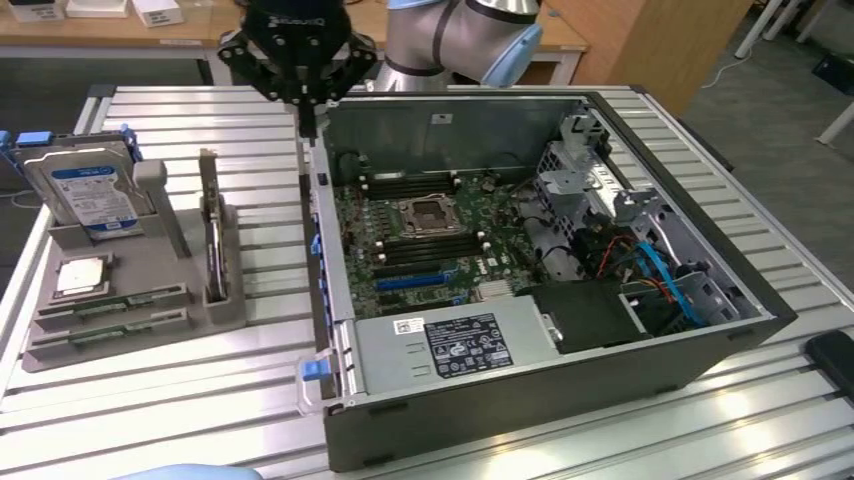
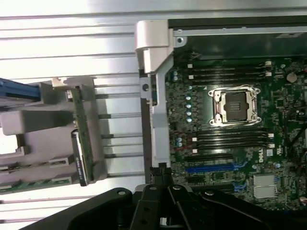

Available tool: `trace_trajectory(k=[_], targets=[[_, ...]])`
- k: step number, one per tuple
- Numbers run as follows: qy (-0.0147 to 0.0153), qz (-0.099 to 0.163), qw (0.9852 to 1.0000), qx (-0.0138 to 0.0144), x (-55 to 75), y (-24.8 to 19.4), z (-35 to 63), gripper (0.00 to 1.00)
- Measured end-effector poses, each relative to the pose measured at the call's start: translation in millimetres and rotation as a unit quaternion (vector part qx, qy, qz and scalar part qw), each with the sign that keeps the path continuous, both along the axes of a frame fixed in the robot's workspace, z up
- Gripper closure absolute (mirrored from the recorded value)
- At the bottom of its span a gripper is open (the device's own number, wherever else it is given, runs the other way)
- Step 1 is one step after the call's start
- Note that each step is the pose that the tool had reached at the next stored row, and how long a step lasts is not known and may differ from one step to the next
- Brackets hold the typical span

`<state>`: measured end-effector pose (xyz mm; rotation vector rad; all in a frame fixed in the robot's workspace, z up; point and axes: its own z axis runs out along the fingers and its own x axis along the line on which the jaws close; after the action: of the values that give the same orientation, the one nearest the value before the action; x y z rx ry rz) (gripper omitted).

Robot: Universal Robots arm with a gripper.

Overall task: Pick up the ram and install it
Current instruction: 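Reach for the ram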

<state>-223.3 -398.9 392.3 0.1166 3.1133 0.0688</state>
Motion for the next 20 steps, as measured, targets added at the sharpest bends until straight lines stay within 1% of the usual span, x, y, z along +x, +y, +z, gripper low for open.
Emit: trace_trajectory(k=[20], targets=[[0.0000,0.000,1.0000,0.0000,-91.0,0.0,-3.4,0.90]])
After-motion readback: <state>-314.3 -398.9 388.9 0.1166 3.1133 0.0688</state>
